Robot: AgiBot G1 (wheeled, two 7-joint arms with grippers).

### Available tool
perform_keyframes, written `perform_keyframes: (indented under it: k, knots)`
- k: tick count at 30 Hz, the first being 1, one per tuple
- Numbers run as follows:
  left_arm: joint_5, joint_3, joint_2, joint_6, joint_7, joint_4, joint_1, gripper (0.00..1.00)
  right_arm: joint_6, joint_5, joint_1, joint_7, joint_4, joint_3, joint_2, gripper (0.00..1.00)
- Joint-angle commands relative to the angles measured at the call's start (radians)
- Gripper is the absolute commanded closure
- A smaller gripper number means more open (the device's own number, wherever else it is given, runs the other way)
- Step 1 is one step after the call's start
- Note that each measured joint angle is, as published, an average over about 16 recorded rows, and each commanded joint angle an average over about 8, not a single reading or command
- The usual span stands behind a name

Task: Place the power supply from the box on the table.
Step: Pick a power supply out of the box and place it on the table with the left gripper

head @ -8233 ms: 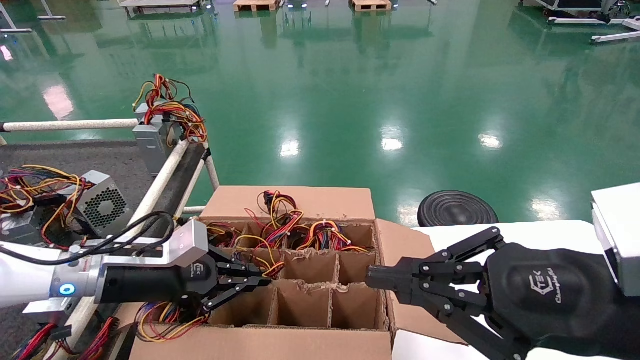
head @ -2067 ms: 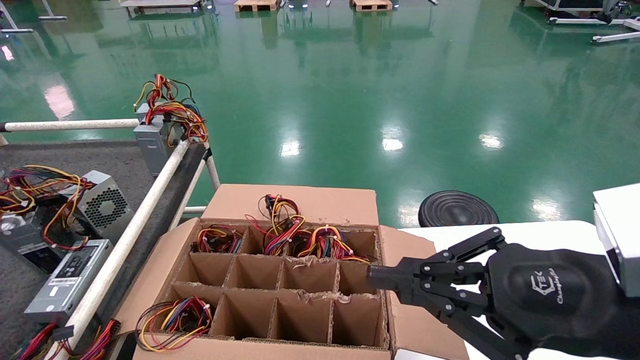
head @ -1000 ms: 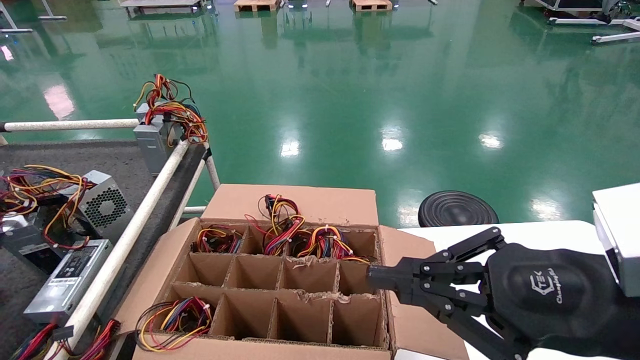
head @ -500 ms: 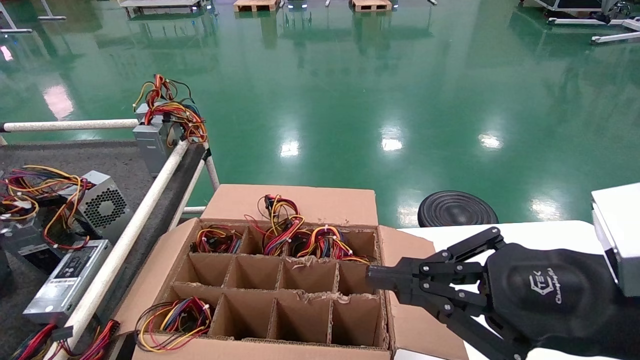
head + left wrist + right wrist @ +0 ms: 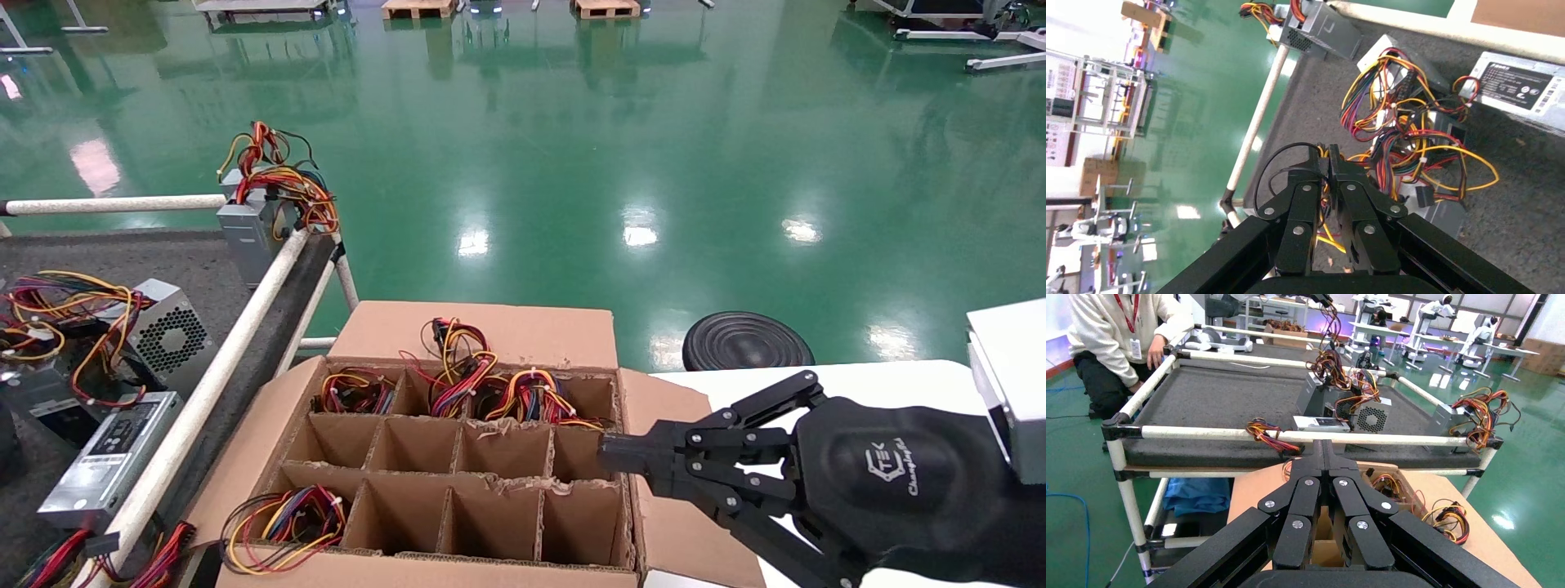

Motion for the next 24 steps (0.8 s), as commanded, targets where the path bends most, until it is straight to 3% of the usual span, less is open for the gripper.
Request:
perform_keyframes:
  k: [1,3,6,24]
  knots:
    - [0.004,-0.003,0.000,0.004,0.002,0.008,-0.003,0.49,0.000,0.000,0.000,0.000,0.000,0.000,0.000,1.00]
    - [0.005,-0.004,-0.001,0.006,0.000,0.010,-0.006,0.25,0.000,0.000,0.000,0.000,0.000,0.000,0.000,1.00]
    - [0.005,-0.004,-0.002,0.010,-0.004,0.012,-0.009,0.00,0.000,0.000,0.000,0.000,0.000,0.000,0.000,1.00]
    - [0.008,0.013,-0.003,0.029,-0.038,0.021,-0.025,0.00,0.000,0.000,0.000,0.000,0.000,0.000,0.000,1.00]
